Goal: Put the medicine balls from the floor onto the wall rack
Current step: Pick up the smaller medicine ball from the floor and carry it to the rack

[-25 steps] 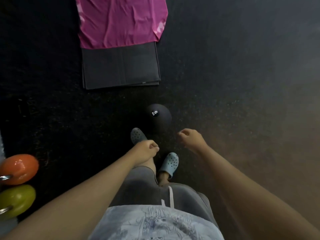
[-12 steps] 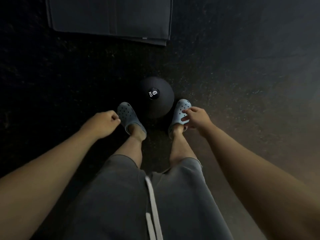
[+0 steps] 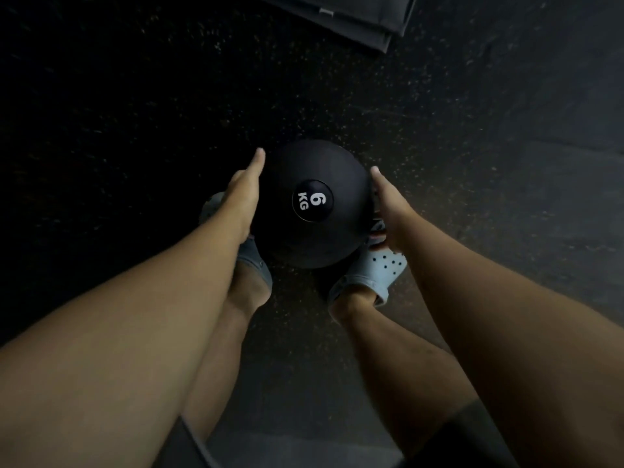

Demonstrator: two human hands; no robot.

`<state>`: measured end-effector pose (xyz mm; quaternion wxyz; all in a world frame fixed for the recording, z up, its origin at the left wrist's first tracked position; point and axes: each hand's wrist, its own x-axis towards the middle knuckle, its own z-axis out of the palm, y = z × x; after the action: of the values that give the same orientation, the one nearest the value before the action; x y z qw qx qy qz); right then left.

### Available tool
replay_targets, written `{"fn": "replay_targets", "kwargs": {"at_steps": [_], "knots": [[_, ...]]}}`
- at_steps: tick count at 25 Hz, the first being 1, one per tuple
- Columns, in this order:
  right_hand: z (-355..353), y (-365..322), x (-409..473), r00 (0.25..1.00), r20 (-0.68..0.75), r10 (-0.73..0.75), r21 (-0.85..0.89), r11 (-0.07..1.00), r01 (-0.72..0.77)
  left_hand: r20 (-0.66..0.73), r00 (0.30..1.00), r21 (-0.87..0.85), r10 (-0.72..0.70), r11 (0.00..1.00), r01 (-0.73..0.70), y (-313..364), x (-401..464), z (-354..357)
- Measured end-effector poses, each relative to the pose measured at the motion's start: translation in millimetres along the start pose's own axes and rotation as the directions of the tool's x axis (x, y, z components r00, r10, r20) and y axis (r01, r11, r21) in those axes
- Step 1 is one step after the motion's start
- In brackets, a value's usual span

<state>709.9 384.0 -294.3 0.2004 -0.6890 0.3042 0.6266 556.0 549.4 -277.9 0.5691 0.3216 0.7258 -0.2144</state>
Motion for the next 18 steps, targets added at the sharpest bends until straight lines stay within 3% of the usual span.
{"fn": "replay_targets", "kwargs": {"at_steps": [3, 8, 14, 18], "knots": [[18, -2, 29, 0.987, 0.150, 0.063, 0.230, 0.968, -0.097, 0.148, 0.982, -0.170, -0.116, 0.975, 0.141, -4, 29, 6], [15, 4, -15, 0.993, 0.089, -0.080, 0.298, 0.953, 0.050, 0.198, 0.979, -0.285, -0.038, 0.954, 0.094, -1, -8, -7], [-5, -45, -194, 0.956, -0.042, -0.290, 0.233, 0.928, 0.292, 0.194, 0.972, -0.481, 0.130, 0.876, -0.021, 49, -160, -54], [-1, -106, -371, 0.863, -0.031, -0.504, 0.190, 0.845, 0.500, 0.152, 0.934, -0.608, 0.325, 0.775, -0.171, 107, -317, -121]]}}
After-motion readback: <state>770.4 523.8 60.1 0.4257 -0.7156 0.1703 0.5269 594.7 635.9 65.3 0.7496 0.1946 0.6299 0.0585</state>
